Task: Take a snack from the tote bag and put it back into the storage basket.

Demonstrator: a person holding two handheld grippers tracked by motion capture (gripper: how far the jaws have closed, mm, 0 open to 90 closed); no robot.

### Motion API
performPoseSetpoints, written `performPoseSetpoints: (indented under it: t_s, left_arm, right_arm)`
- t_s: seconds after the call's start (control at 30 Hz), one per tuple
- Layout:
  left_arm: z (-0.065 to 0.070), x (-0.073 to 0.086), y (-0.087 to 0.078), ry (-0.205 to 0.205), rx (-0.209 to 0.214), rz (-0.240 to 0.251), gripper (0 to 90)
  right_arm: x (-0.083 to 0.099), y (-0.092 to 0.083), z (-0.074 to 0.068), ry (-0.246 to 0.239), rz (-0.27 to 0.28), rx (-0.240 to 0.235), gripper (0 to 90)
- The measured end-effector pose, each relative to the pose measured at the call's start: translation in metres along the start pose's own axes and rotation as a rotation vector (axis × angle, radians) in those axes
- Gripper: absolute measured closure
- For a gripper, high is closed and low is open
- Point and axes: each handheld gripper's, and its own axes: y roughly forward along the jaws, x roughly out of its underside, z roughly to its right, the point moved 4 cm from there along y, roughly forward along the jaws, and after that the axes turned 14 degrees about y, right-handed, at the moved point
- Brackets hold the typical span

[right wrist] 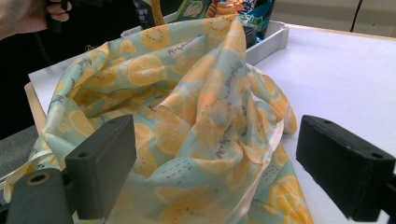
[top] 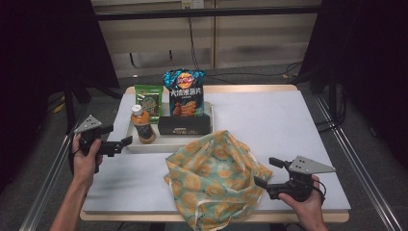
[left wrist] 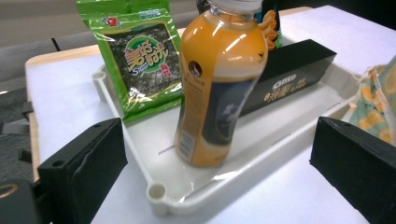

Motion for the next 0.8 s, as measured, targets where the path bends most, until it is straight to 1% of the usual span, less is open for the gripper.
performPoseSetpoints:
  t_s: [0.07,0.1,0.13,0.23,0.33,0.37,0.4,0.43,0.5,0.53,0.57,0.6,0.63,0.67,0.7,0.73,0.8]
  left_arm:
    - [0.004,0.001,-0.006,0.006,0.007,0.006,3.0]
    - [0.006,0.001,-0.009,0.002,-0.004,0.015,3.0]
    - [0.009,0.002,-0.011,0.005,-0.005,0.011,3.0]
    - [0.021,0.005,-0.015,-0.002,-0.016,0.004,3.0]
    - [0.03,0.008,-0.02,0.004,-0.027,0.008,2.7]
    - [0.033,0.008,-0.021,0.012,-0.028,0.009,2.7]
    - [0.037,0.009,-0.023,0.011,-0.028,0.015,2.7]
    - [0.04,0.01,-0.025,0.008,-0.034,0.009,2.7]
    - [0.046,0.012,-0.027,0.012,-0.031,0.003,2.7]
    - [0.05,0.012,-0.029,0.012,-0.046,0.004,2.9]
    - [0.054,0.012,-0.032,0.015,-0.041,0.006,2.7]
    - [0.058,0.013,-0.035,0.02,-0.033,-0.003,2.7]
    - [0.062,0.014,-0.038,0.017,-0.034,-0.001,2.6]
    - [0.066,0.015,-0.04,0.014,-0.032,-0.004,2.6]
    - [0.07,0.016,-0.04,0.002,-0.027,-0.007,2.7]
    - [0.075,0.018,-0.042,0.002,-0.027,-0.016,2.7]
    - [0.083,0.02,-0.044,0.017,-0.006,-0.014,2.6]
  right_arm:
    - [0.0,-0.001,0.0,0.002,0.002,0.002,11.5]
    - [0.0,-0.001,0.0,0.001,0.002,0.002,11.5]
    - [0.0,-0.001,0.0,-0.005,0.0,0.004,11.5]
    - [0.0,-0.002,-0.001,-0.004,0.004,0.004,11.5]
    - [-0.001,-0.003,0.001,-0.003,0.009,0.012,11.5]
    - [-0.001,-0.004,0.001,-0.001,0.009,0.01,11.5]
    - [-0.001,-0.004,0.002,0.005,0.012,0.015,11.5]
    - [-0.001,-0.004,0.002,0.008,0.013,0.017,11.5]
    - [-0.002,-0.005,0.003,0.011,0.021,0.018,11.5]
    - [-0.002,-0.006,0.004,0.012,0.023,0.019,11.5]
    - [-0.002,-0.007,0.005,0.012,0.025,0.022,11.5]
    - [-0.003,-0.008,0.005,0.018,0.027,0.023,11.5]
    - [-0.003,-0.009,0.007,0.013,0.03,0.026,11.5]
    - [-0.003,-0.01,0.007,0.02,0.032,0.028,11.5]
    - [-0.003,-0.01,0.007,0.02,0.033,0.028,11.6]
    - [-0.003,-0.01,0.007,0.022,0.035,0.03,11.5]
    - [-0.003,-0.01,0.008,0.018,0.033,0.03,11.6]
